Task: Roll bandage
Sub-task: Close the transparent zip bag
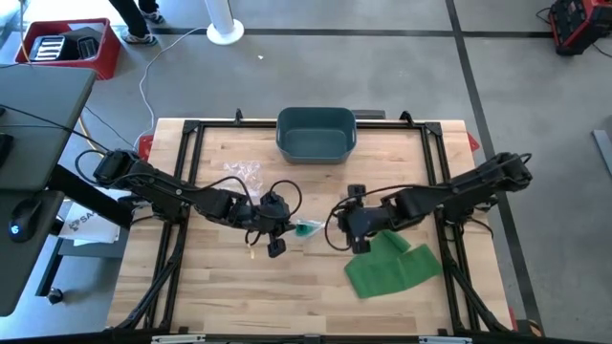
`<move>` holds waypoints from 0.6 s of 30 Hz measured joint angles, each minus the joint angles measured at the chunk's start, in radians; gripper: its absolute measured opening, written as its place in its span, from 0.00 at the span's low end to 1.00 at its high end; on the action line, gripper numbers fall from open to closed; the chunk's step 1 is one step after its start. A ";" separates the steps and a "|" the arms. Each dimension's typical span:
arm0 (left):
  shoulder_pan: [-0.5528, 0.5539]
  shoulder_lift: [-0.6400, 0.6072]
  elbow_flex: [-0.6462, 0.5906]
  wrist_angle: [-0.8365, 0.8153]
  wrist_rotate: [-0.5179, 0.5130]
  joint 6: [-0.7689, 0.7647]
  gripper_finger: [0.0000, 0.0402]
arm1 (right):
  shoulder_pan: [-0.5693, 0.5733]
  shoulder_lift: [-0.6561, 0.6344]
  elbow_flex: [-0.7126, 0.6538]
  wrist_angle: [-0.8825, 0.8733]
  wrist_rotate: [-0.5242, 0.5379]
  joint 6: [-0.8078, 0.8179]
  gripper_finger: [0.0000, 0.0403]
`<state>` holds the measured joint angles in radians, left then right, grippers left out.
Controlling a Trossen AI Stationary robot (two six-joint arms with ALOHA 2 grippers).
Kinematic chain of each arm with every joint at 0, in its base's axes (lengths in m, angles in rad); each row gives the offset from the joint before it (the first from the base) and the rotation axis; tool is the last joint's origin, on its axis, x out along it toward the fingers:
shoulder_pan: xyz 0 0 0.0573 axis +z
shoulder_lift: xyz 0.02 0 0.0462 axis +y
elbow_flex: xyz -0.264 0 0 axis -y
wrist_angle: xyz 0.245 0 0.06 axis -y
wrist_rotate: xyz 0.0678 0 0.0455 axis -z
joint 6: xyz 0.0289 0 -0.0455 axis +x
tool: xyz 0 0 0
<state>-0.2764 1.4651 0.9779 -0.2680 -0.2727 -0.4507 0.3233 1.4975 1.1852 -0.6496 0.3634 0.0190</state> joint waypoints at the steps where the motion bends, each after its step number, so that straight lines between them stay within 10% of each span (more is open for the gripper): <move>1: -0.002 0.000 0.000 0.001 0.001 0.000 0.00 | -0.001 0.000 -0.037 0.053 0.003 -0.044 0.34; 10: -0.005 0.000 0.000 0.003 0.002 0.007 0.00 | 0.002 0.002 -0.322 0.665 0.088 -0.130 0.39; 18: -0.005 0.000 0.000 0.006 -0.018 0.014 0.00 | -0.004 0.001 -0.364 0.744 0.056 -0.131 0.06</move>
<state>-0.2812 1.4652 0.9779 -0.2619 -0.2904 -0.4363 0.3190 1.4986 0.8215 0.0946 0.4196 -0.1122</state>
